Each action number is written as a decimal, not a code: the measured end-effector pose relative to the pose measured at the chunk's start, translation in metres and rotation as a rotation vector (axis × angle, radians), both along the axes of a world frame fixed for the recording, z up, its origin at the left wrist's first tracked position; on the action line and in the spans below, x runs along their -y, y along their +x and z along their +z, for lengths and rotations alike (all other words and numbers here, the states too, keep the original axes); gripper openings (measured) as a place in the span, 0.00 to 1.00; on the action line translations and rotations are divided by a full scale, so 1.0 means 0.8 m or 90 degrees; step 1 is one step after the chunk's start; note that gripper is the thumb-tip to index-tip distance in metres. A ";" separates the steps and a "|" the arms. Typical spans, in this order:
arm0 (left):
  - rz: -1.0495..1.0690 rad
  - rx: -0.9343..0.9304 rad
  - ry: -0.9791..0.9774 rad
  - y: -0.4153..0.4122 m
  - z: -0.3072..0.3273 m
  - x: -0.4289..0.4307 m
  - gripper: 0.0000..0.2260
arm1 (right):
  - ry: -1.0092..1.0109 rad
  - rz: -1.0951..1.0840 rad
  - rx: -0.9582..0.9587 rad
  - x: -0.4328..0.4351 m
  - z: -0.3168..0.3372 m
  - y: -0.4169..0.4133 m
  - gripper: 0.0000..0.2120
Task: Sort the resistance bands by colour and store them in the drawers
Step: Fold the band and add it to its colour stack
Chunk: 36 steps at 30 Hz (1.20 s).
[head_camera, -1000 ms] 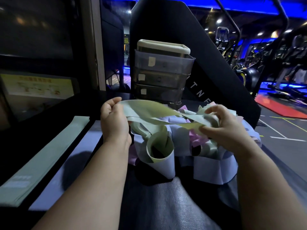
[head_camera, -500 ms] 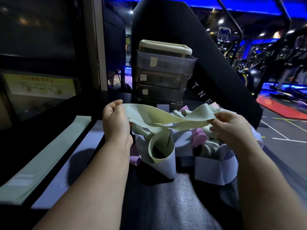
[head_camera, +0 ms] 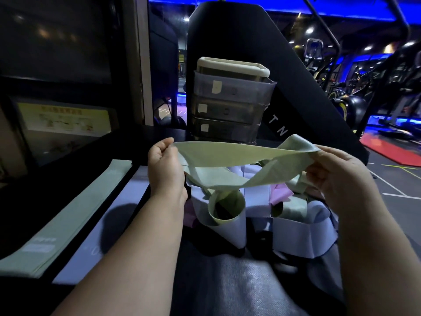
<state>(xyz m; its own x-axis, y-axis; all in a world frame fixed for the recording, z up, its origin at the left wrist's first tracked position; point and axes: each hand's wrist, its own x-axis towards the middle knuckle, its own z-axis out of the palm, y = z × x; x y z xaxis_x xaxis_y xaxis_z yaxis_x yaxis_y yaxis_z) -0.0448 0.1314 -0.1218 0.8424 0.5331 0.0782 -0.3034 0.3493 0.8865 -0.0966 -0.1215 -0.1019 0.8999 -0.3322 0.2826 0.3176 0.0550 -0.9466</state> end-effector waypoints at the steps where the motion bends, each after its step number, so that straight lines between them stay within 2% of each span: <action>1: 0.002 -0.001 0.003 0.001 -0.001 -0.001 0.07 | 0.016 0.005 -0.013 0.002 0.000 0.001 0.09; 7: 0.029 -0.014 -0.001 0.008 -0.007 -0.005 0.05 | 0.052 0.063 -0.104 0.008 0.002 0.004 0.04; 10: 0.023 -0.021 -0.022 0.011 -0.009 -0.009 0.04 | 0.038 0.085 -0.082 0.012 0.003 -0.001 0.13; 12: 0.020 -0.026 -0.024 0.014 -0.011 -0.009 0.03 | -0.012 0.067 -0.055 0.010 0.004 -0.006 0.11; 16: 0.034 -0.014 -0.019 0.017 -0.012 -0.009 0.04 | 0.015 0.074 -0.091 0.003 0.005 -0.005 0.07; 19: 0.039 -0.017 -0.023 0.018 -0.012 -0.010 0.05 | -0.083 0.053 -0.117 0.002 0.003 -0.002 0.10; 21: 0.036 -0.020 -0.027 0.017 -0.011 -0.009 0.04 | -0.118 0.047 -0.110 -0.002 0.003 -0.002 0.09; 24: 0.030 -0.019 -0.027 0.015 -0.010 -0.008 0.04 | -0.138 0.019 -0.112 -0.005 0.001 -0.001 0.06; 27: 0.020 -0.012 -0.028 0.014 -0.009 -0.007 0.05 | -0.088 -0.013 -0.129 -0.009 0.004 0.000 0.03; 30: 0.015 -0.013 -0.021 0.011 -0.008 -0.002 0.05 | -0.106 -0.066 -0.155 -0.010 0.007 0.002 0.07; 36: -0.019 -0.010 -0.012 0.004 -0.005 -0.001 0.04 | -0.191 -0.154 -0.114 0.006 -0.006 0.010 0.14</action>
